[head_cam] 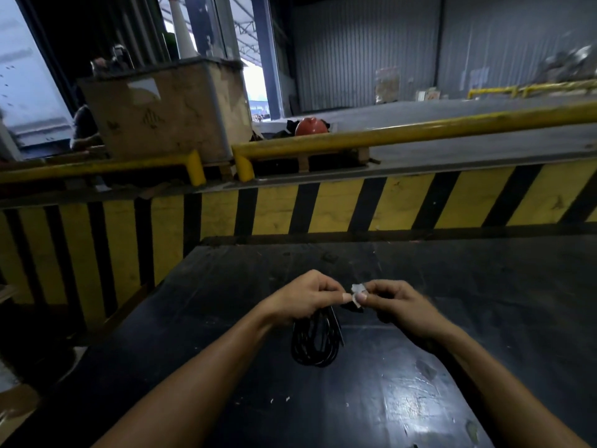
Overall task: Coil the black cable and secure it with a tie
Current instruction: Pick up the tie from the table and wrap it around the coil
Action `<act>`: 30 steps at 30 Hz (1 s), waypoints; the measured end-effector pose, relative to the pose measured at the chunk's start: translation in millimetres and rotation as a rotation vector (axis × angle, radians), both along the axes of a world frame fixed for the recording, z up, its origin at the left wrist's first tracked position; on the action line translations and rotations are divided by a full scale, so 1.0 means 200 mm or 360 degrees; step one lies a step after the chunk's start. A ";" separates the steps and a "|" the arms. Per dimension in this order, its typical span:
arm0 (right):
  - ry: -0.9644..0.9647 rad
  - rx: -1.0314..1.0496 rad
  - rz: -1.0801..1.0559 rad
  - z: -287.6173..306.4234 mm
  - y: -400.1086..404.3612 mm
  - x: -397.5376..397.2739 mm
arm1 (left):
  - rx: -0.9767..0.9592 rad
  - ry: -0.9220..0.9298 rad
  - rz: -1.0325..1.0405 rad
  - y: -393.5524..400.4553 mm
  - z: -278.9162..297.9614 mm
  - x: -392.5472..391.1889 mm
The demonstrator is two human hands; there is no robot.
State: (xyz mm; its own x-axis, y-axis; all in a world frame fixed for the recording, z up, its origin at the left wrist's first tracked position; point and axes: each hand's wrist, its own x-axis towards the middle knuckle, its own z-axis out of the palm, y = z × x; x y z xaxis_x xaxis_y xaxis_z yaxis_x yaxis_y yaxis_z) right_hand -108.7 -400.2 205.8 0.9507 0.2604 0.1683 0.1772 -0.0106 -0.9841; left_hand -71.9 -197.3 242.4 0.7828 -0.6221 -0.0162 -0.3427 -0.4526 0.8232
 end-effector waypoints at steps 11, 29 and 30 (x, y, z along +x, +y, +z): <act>-0.0322 0.0090 -0.0258 0.23 -0.08 -0.10 | -0.0477 -0.0084 0.0264 -0.09 0.08 0.03; -0.0232 -0.0618 -0.0585 0.36 -0.15 -0.02 | -0.0450 -0.0502 0.0350 -0.17 0.11 0.06; -0.0280 -0.0789 -0.0651 0.38 -0.13 0.00 | -0.0499 -0.0483 0.0381 -0.16 0.12 0.06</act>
State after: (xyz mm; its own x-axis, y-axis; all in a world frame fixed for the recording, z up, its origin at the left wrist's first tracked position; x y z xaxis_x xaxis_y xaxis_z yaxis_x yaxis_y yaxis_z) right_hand -109.1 -426.2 281.8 0.9585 -0.0291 0.2835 0.2204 -0.5550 -0.8022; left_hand -59.5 -229.8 265.5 0.8449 -0.3625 0.3934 -0.5043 -0.2947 0.8117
